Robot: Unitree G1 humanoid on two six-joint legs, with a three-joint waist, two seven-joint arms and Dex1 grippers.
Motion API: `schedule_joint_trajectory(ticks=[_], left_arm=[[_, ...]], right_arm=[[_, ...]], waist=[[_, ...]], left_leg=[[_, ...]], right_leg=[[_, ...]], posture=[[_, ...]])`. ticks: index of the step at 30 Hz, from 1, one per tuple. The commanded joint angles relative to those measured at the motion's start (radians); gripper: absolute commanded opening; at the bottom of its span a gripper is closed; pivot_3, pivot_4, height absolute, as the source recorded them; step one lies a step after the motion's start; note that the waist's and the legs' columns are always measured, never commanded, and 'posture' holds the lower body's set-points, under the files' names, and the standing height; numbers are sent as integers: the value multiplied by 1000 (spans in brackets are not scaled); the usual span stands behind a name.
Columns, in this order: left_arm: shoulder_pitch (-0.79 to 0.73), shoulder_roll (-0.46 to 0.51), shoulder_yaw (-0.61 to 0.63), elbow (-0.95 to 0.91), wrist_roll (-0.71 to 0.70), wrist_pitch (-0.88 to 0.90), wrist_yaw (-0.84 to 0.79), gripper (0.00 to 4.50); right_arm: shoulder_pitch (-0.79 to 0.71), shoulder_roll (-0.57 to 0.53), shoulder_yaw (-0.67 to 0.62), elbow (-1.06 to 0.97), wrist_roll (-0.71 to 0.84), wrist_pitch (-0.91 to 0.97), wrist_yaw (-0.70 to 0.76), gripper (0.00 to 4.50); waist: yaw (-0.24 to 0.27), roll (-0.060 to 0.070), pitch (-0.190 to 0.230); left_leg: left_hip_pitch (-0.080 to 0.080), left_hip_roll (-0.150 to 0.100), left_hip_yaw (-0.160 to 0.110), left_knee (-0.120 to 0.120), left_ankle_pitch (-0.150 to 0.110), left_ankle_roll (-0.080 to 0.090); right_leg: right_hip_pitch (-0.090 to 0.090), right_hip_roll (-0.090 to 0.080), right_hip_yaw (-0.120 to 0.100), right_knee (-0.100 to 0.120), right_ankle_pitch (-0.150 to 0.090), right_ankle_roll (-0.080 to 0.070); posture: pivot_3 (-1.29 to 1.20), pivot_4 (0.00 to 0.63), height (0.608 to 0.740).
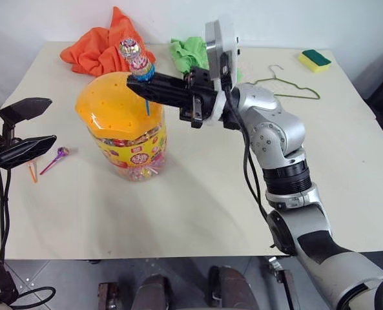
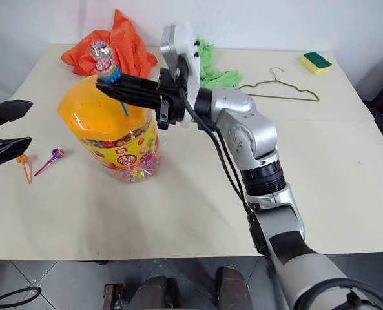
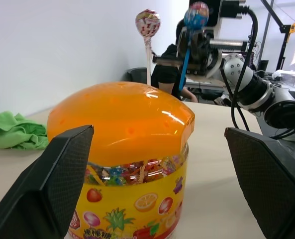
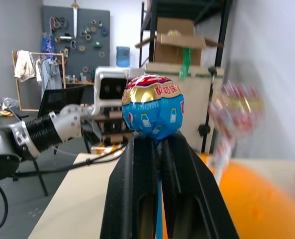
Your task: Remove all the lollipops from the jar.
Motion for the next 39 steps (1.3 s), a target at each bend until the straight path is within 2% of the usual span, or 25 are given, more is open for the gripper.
schedule_joint_trajectory(ticks=[1, 4, 9, 11, 14, 19, 22, 27, 31, 34, 39], left_arm=[[-43, 18, 1, 13, -15, -8, -57, 4500], [-56, 22, 3, 29, -14, -12, -69, 4500], [-48, 36, 13, 44, -21, -8, -88, 4500], [-40, 46, 17, 48, -22, -2, -96, 4500], [-32, 62, 17, 53, -22, 4, -104, 4500], [-44, 83, 2, 68, -25, 9, -113, 4500], [-58, 86, -13, 74, -28, 9, -114, 4500], [-72, 80, -34, 70, -32, 10, -114, 4500], [-61, 88, -43, 62, -51, 13, -114, 4500], [-56, 99, -50, 54, -67, 16, -114, 4500], [-63, 117, -74, 63, -86, 14, -114, 4500]], right_arm=[[-76, -45, -102, -56, 57, -20, -12, 22], [-80, -100, -153, -97, 74, -21, -29, 22], [47, -397, -221, -229, 68, 195, -99, 22], [120, -546, -197, -243, 31, 316, -110, 22], [231, -787, -83, -221, -53, 501, -83, 22], [374, -913, -17, -114, -169, 561, -123, 22], [411, -926, 19, -60, -217, 571, -135, 22], [425, -836, 13, 128, -297, 527, -233, 22], [473, -799, -21, 142, -306, 515, -264, 22], [509, -791, -55, 118, -300, 521, -278, 816], [564, -791, -130, 24, -269, 554, -294, 2472]], waist=[[2, 0, 0], [2, 0, 0], [10, -1, 0], [11, -1, 0], [18, 0, 0], [23, 0, 0], [30, 0, 0], [30, 0, 0], [31, 0, 0], [32, 1, 0], [32, 1, 0]], left_leg=[[0, 0, 0, 0, 0, 0], [0, 0, 0, 0, 0, 0], [0, -1, -1, -1, 0, 0], [0, -1, 0, -1, 0, 1], [0, -1, 2, -1, -1, 0], [0, 0, 8, -1, -1, 1], [0, 0, 9, -1, -1, 1], [0, 1, 9, 0, -1, 0], [0, 0, 8, 0, -1, 0], [0, 0, 8, 0, -1, 1], [0, 1, 8, 0, -1, 0]], right_leg=[[0, 0, 0, 0, 0, 0], [0, 0, 0, 0, 0, 0], [1, -1, 0, 0, 0, 0], [1, -1, 1, 0, 0, 0], [0, -1, 1, -2, 0, 0], [-1, -1, 1, -5, 0, 0], [-1, -1, 1, -5, 0, 0], [0, -1, 1, -5, 0, 0], [0, -1, 1, -5, 0, 0], [0, -1, 1, -5, 0, 0], [0, -1, 1, -5, 0, 0]], posture=[[0, 150, 740], [0, 150, 740], [0, 150, 740], [0, 150, 740], [0, 150, 740], [0, 150, 740], [0, 150, 740], [0, 150, 740], [0, 150, 740], [0, 150, 740], [0, 150, 740]])
